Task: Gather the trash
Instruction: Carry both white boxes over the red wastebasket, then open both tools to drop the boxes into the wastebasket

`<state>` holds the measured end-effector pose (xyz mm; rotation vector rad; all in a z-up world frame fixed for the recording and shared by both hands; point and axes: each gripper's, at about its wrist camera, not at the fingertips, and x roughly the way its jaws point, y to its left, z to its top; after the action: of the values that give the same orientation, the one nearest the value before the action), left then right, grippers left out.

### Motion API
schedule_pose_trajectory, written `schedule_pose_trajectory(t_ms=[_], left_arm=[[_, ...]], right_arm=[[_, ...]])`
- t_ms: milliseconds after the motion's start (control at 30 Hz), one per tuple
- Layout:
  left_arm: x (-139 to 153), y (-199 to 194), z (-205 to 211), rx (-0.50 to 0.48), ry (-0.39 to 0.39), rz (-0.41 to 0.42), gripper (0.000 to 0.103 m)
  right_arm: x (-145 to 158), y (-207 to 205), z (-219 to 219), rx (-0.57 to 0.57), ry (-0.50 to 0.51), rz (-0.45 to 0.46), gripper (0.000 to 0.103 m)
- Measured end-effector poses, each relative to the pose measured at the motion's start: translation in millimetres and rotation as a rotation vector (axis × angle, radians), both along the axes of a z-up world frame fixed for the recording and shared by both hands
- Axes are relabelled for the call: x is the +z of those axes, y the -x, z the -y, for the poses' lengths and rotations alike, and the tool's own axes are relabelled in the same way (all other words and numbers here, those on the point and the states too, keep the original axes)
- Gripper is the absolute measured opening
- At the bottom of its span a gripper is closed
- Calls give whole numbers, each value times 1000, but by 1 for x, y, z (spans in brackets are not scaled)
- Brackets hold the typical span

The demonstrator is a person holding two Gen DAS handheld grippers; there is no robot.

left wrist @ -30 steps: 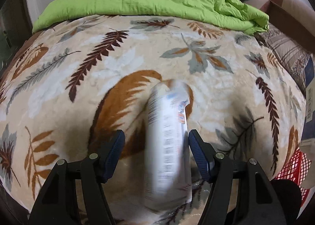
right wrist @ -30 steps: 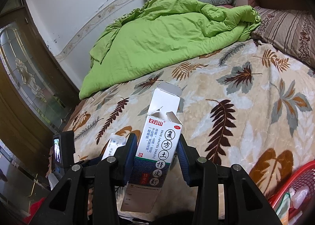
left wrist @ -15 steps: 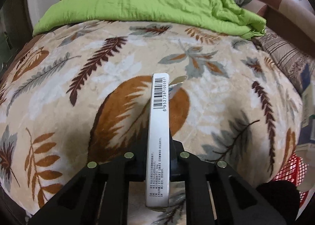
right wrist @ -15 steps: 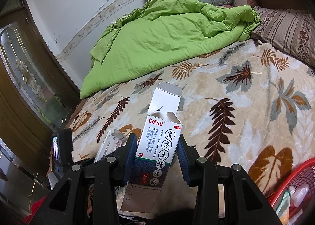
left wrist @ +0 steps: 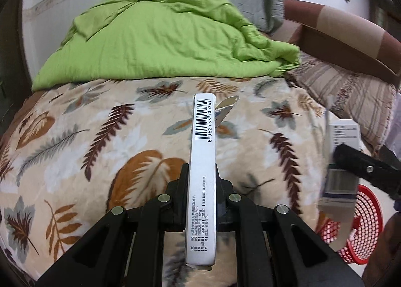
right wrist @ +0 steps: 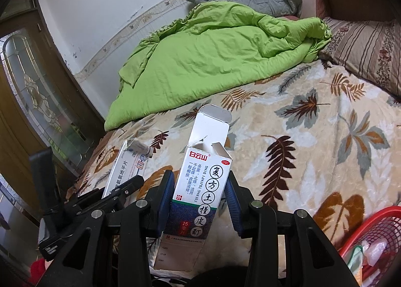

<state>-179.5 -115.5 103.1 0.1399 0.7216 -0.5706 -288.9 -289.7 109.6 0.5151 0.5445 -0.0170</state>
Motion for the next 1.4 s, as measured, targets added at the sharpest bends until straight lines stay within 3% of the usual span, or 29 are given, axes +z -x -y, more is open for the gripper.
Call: schedule_pose_trajectory(t_ms=[333, 933, 1400], left_arm=[[7, 41, 47, -161, -16, 0, 13], [4, 140, 162, -524, -72, -14, 13], [-19, 184, 212, -658, -128, -67, 13]], right_arm=[[-8, 49, 27, -68, 10, -50, 44], [-35, 186, 114, -369, -41, -180, 43], [-55, 222, 140, -470, -99, -207, 44]])
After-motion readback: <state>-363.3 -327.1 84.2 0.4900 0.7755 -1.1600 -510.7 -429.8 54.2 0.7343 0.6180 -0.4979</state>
